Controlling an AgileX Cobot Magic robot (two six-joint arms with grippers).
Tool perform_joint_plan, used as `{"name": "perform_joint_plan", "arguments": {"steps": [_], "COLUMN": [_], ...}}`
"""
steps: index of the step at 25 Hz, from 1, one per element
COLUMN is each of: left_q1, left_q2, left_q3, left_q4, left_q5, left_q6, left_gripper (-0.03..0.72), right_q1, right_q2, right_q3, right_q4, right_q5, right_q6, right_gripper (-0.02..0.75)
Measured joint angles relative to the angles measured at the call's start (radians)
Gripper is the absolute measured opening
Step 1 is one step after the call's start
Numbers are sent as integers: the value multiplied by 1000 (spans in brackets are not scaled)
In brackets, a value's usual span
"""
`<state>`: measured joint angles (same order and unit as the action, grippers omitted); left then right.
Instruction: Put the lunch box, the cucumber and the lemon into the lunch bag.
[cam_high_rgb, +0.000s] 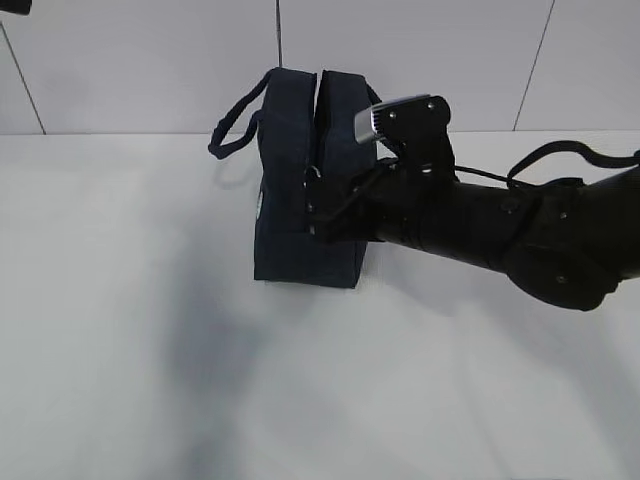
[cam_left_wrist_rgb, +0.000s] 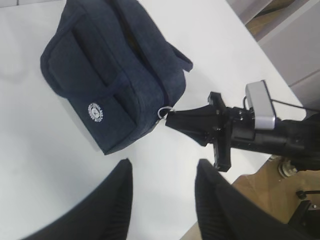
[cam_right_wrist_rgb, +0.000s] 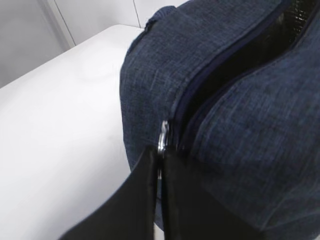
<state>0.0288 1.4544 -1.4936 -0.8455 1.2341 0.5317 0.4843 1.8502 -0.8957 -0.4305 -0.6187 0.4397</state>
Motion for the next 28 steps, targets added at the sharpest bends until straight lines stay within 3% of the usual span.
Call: {"name": "perform_joint_plan", "arguments": {"steps": [11,22,28], "left_q1": [-11,-190,-206], "left_q2": [0,0,20], "left_q3": [0,0,75], "left_q4": [86,234,246], "left_q5": [0,2,-43], "left_q6": [0,0,0], "left_gripper": [298,298,298], "right_q1": [0,0,0], "right_q2": [-45,-45,-45], "right_q3": [-126,-266,-304], "right_q4": [-76,-81,-81], "right_q5": [156,310,361], "right_q6": [-2,-4,-4], "right_gripper": [0,0,0]}}
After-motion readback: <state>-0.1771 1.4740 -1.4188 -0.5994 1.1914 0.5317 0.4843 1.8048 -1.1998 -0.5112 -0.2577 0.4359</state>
